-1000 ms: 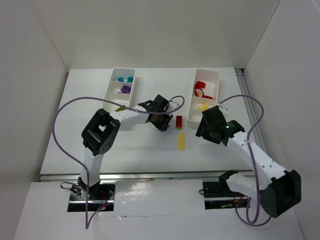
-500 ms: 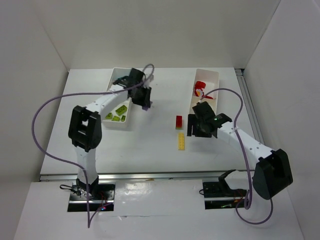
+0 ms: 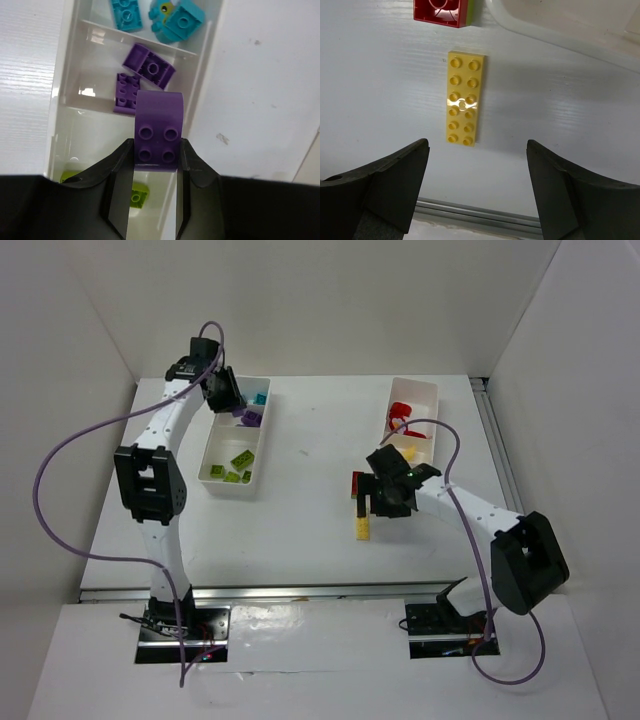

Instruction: Sort the legos into containers by color

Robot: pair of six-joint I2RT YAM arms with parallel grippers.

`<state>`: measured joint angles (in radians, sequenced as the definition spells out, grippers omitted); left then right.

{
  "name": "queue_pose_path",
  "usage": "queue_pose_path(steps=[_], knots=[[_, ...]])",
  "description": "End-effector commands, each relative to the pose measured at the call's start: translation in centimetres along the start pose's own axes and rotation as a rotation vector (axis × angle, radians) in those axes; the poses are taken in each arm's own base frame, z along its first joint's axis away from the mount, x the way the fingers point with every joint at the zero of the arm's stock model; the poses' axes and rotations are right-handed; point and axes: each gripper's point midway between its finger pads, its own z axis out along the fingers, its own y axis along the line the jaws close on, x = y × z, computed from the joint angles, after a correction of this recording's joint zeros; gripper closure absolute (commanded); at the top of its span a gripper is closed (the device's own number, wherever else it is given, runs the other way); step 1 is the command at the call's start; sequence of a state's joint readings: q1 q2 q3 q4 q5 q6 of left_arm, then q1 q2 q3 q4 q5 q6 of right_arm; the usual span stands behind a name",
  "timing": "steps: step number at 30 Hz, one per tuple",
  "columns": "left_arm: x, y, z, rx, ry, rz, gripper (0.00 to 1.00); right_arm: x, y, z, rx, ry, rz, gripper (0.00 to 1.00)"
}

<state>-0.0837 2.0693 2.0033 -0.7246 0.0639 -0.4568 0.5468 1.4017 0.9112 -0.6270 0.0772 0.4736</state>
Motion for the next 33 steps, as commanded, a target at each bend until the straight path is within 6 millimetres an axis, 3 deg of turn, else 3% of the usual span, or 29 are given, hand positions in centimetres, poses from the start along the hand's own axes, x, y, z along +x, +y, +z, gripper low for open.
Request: queue_pose_path(steps=[1, 5, 7, 11, 12, 14, 16, 18, 19, 22, 25, 26, 28, 29, 30, 32, 33], knots=[[0.0, 2.0, 1.5, -0.067, 0.035, -0.051, 1.00, -2.1, 1.7, -0.8, -0.045, -0.064, -0.001, 0.14], [0.1, 3.1, 2.7, -0.115, 0.035, -0.042, 1.00, -2.0, 1.6, -0.5, -0.036, -0.047, 0.007, 0.13], [0.0, 3.3, 3.0, -0.128, 0.032, -0.041, 0.95, -1.7, 1.3, -0.2, -0.017, -0.031, 0.005, 0.13], [0.3, 3.5, 3.8, -0.133, 0.043, -0.042, 0.47, -1.7, 1.5, 0.1, -0.001, -0.020, 0.005, 0.13], [0.3, 3.5, 3.8, -0.133, 0.043, -0.042, 0.41, -1.5, 1.4, 0.4, 0.004, -0.012, 0.004, 0.13], [-0.3, 3.5, 3.9, -0.133, 0.020, -0.040, 0.37, -1.7, 1.7, 0.4, -0.011, -0.017, 0.005, 0.13], [-0.7, 3.2, 4.0, -0.115, 0.004, -0.040, 0.47, -1.7, 1.9, 0.6, -0.019, -0.013, -0.004, 0.13], [-1.2, 3.1, 4.4, -0.109, -0.011, -0.029, 0.49, -1.5, 2.1, 0.6, -0.023, -0.011, -0.012, 0.13], [-2.3, 2.6, 4.2, -0.099, -0.037, -0.028, 0.44, -1.5, 2.1, 0.6, -0.023, -0.011, -0.012, 0.13], [-2.4, 2.6, 4.0, -0.102, -0.030, -0.028, 0.32, -1.4, 2.3, 0.6, -0.031, -0.007, -0.012, 0.13], [-3.6, 2.3, 1.9, -0.108, -0.076, -0.014, 0.31, -1.1, 2.5, 0.8, -0.030, 0.003, -0.021, 0.13], [-3.9, 1.3, 0.3, -0.090, -0.097, 0.006, 0.31, -1.1, 2.5, 1.1, -0.029, 0.005, -0.022, 0.13], [-3.2, 0.8, -0.8, -0.094, -0.095, 0.031, 0.31, -0.9, 2.4, 1.5, -0.021, 0.018, -0.032, 0.13], [-3.0, -0.8, -1.5, -0.063, -0.104, 0.050, 0.31, -0.7, 2.3, 1.8, -0.016, 0.028, -0.033, 0.13], [-3.6, -1.2, -3.3, -0.050, -0.134, 0.051, 0.31, -0.8, 2.8, 2.1, -0.022, 0.027, -0.051, 0.14], [-2.7, -2.5, -4.1, -0.025, -0.126, 0.079, 0.31, -0.3, 2.5, 3.0, -0.005, 0.055, -0.054, 0.15], [-3.2, -2.8, -5.4, -0.015, -0.152, 0.089, 0.31, -0.4, 3.2, 3.1, -0.022, 0.052, -0.062, 0.20]])
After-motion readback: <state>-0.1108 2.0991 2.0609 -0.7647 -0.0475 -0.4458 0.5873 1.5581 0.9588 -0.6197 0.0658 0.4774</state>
